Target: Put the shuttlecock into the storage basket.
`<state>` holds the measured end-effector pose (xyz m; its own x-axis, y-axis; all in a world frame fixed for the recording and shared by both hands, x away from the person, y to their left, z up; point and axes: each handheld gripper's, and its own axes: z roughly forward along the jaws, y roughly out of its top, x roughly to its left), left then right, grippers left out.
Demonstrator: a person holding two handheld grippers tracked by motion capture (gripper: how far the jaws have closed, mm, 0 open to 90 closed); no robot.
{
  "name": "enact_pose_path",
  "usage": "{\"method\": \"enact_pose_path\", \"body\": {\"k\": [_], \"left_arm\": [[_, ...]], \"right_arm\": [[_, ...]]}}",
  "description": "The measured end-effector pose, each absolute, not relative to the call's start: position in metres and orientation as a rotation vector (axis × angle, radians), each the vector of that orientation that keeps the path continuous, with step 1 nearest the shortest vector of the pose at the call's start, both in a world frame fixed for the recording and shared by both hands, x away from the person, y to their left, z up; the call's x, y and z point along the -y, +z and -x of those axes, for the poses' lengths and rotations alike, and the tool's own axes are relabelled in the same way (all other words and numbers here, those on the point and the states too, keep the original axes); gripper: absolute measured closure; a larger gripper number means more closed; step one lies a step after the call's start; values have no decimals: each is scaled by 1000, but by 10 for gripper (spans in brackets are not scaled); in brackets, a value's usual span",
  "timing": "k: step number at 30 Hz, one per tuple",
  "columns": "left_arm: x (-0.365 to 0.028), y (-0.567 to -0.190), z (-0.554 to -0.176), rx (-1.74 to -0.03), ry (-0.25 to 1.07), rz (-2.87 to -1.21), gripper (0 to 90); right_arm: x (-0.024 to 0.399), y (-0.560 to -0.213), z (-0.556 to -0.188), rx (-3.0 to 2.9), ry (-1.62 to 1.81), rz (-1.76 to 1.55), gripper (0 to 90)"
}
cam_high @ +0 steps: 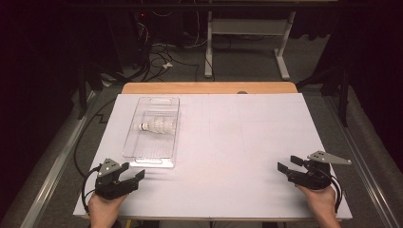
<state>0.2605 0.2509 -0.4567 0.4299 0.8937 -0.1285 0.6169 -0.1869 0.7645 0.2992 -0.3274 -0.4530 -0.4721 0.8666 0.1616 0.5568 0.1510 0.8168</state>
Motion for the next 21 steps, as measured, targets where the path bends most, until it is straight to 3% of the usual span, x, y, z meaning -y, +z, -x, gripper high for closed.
{"method": "enact_pose_path", "body": {"k": [21], "left_arm": [[-251, -457, -263, -1270, 447, -1915, 318]], "right_arm": [[344, -457, -282, -2034, 1273, -1390, 331]]}}
